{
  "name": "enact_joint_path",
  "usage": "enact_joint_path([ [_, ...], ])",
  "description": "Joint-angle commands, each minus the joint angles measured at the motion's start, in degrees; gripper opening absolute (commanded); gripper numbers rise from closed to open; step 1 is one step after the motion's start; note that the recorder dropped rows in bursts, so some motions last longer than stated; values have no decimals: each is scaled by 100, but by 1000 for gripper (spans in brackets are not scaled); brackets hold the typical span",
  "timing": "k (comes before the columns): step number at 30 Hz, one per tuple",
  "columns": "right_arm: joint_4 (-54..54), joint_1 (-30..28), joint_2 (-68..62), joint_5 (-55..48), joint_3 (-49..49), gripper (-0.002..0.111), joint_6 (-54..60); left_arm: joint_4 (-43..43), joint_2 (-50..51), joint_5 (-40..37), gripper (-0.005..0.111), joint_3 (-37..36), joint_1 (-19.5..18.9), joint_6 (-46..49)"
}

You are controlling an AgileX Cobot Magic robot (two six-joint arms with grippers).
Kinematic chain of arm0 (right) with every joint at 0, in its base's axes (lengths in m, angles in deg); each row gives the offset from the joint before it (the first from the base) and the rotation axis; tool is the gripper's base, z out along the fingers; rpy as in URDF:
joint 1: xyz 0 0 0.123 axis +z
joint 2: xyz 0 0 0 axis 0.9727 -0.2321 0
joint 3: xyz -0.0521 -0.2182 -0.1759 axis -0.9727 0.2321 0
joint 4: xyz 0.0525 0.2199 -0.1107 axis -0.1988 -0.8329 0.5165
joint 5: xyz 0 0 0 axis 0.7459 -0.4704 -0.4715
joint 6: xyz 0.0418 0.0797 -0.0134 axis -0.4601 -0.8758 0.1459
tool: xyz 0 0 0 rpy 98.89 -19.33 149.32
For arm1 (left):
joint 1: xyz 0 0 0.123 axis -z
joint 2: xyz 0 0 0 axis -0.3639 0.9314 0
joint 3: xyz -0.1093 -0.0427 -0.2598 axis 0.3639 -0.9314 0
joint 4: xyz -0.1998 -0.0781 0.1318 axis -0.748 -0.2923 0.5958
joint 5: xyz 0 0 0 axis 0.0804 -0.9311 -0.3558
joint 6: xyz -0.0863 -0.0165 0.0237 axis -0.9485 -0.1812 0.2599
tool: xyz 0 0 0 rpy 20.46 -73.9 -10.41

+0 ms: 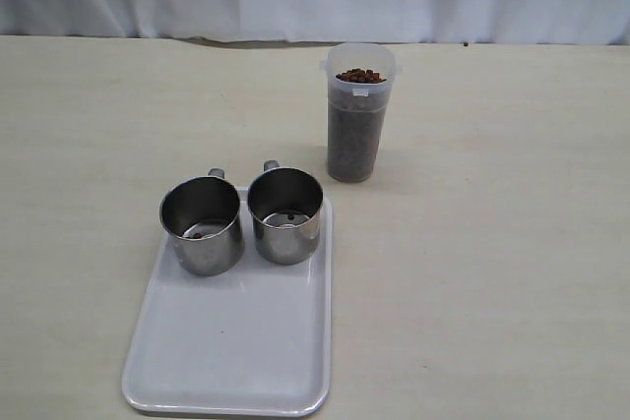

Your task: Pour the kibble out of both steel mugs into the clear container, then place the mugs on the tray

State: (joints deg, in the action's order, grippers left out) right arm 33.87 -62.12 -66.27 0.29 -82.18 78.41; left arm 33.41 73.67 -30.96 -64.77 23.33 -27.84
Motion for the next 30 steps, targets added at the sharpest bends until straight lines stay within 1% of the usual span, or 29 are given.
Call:
enact_joint_path([
  [1, -11, -35, 22, -15, 19, 5, 20, -176, -19, 111, 0, -18, 3, -89],
  [14, -11, 5, 23, -6, 19, 5, 20, -177, -19, 100, 0, -18, 3, -89],
  [15, -242, 308, 23, -1, 19, 5, 20, -177, -19, 100, 0, -18, 3, -89],
  [17, -407, 564, 50, 8, 19, 5, 478, -177, -19, 100, 0, -18, 3, -89],
  [18, -531, 677, 68, -33, 19, 5, 505, -177, -19, 100, 0, -18, 3, -89],
  [19, -612, 773, 120, -149, 19, 5, 510, -177, -19, 100, 0, -18, 3, -89],
  [22, -573, 808, 749, -1269, 19, 5, 799, -165, -19, 42, 0, -18, 3, -89],
  [24, -573, 700, 1410, -1799, 19, 5, 945, -165, -19, -2, 0, -18, 3, -89],
  [26, -573, 317, 2033, -2136, 19, 5, 945, -165, -19, 10, 0, -18, 3, -89],
  [27, -613, 0, 2038, -2361, 19, 5, 920, -165, -19, 10, 0, -18, 3, -89],
  [30, -732, -494, 2038, -2546, 19, 5, 898, -165, -19, 10, 0, -18, 3, -89],
])
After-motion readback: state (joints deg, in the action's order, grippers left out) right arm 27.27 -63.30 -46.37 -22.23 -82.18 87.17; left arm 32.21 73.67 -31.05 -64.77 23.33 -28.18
